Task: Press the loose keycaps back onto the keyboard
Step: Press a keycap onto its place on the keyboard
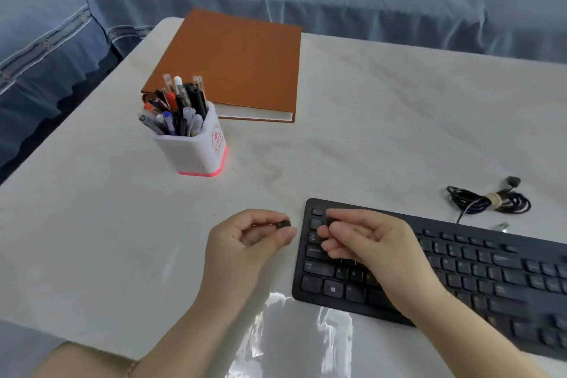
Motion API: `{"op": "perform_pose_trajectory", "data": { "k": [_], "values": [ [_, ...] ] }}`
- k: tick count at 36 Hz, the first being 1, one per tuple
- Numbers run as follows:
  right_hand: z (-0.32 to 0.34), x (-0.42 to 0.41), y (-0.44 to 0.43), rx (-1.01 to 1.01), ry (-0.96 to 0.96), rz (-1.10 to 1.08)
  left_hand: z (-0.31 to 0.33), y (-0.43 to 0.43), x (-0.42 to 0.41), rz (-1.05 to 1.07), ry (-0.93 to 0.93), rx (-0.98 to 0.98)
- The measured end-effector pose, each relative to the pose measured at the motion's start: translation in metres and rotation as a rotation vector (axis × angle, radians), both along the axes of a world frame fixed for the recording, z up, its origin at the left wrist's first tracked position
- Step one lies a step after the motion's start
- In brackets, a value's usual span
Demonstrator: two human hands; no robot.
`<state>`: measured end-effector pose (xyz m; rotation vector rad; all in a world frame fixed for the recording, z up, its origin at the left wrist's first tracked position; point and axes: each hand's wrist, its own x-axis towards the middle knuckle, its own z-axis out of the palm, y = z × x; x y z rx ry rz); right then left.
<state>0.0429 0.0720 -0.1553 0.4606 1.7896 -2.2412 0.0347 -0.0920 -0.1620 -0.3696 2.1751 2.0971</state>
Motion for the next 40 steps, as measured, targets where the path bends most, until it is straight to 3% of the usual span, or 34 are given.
{"op": "perform_pose_trajectory", "data": {
  "k": [14,25,31,40],
  "values": [
    [0.001,0.030,0.034,0.041,0.049,-0.064,0.004,0.042,0.014,-0.148,0.063,-0.067],
    [-0.005,0.034,0.042,0.094,0.065,-0.071,-0.007,0.050,0.011,-0.150,0.062,-0.103],
    [-0.010,0.036,0.049,0.034,-0.002,-0.143,-0.032,0.049,-0.004,-0.171,0.053,-0.286],
    [-0.021,0.036,0.065,-0.083,-0.149,-0.203,-0.048,0.056,-0.045,-0.364,0.282,-0.654]
  ]
}}
